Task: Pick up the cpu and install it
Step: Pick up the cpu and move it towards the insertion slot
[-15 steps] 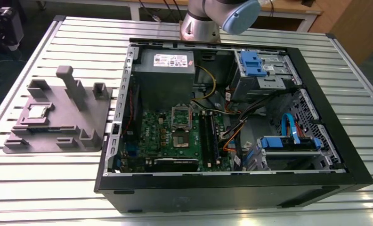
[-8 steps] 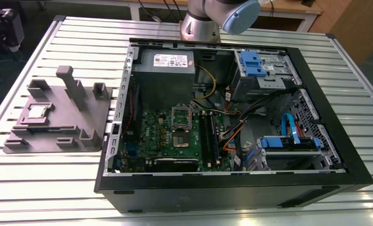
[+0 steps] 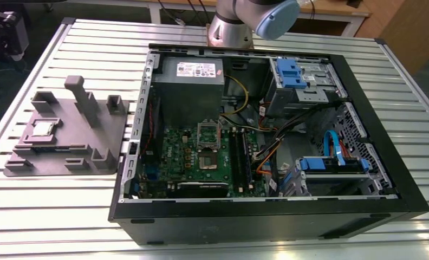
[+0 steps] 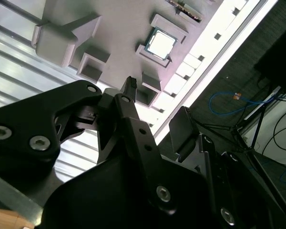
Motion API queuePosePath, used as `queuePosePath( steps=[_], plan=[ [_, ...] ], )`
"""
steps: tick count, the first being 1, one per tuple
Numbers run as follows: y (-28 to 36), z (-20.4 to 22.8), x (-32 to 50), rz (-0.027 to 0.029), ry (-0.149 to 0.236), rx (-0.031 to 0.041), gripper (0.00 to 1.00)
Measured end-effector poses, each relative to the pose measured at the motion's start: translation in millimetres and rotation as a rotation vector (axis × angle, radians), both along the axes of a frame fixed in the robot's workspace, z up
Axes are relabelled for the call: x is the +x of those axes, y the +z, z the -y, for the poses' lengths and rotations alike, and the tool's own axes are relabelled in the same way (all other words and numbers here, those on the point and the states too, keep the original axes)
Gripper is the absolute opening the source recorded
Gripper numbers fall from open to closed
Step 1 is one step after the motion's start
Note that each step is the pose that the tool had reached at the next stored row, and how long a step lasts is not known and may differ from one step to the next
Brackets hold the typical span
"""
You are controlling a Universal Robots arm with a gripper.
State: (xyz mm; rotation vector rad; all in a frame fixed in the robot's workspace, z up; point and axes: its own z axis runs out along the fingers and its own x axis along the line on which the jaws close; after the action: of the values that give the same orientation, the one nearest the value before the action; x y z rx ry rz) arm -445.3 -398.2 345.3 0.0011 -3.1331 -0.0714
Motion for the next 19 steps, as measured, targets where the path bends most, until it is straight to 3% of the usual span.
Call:
queuePosePath(
  steps=[19],
  plan=[
    [-7.1,0.6,0.0,-0.0002,0.000,0.0000,0.55]
  ],
)
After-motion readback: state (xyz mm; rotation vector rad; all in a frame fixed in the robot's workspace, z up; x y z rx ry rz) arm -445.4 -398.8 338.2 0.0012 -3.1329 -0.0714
